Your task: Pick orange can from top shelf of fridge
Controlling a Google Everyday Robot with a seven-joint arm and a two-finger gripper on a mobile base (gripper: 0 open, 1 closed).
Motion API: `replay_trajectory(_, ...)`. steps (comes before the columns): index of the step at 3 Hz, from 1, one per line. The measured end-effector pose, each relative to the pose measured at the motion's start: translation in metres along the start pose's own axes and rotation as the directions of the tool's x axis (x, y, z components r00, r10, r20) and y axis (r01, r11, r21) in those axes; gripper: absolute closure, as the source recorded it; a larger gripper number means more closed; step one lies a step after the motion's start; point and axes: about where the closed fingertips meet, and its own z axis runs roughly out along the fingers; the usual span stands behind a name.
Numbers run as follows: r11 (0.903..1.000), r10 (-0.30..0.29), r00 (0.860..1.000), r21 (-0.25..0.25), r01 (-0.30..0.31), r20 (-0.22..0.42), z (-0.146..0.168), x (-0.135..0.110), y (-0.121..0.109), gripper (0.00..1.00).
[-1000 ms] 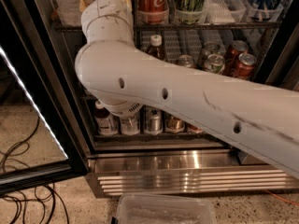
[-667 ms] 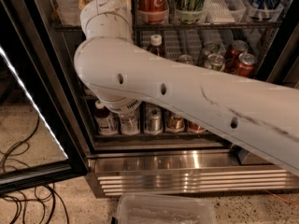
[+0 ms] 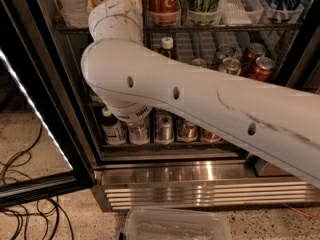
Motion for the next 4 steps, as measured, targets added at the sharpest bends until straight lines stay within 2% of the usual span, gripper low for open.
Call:
replay_trajectory(1,1.0000,0.000,1.000,0.000,0.000,0.000,0.000,0.000,0.000,0.55)
replay_trajectory(3,0.9998,0.019,1.000,-0.002,-0.019,0.018,-0.002,-0.008,-0.002,0.99)
replay_trajectory(4,0.9956,0.092,0.994,-0.024,-0.091,0.065,-0.010,-0.029,-0.004,1.00)
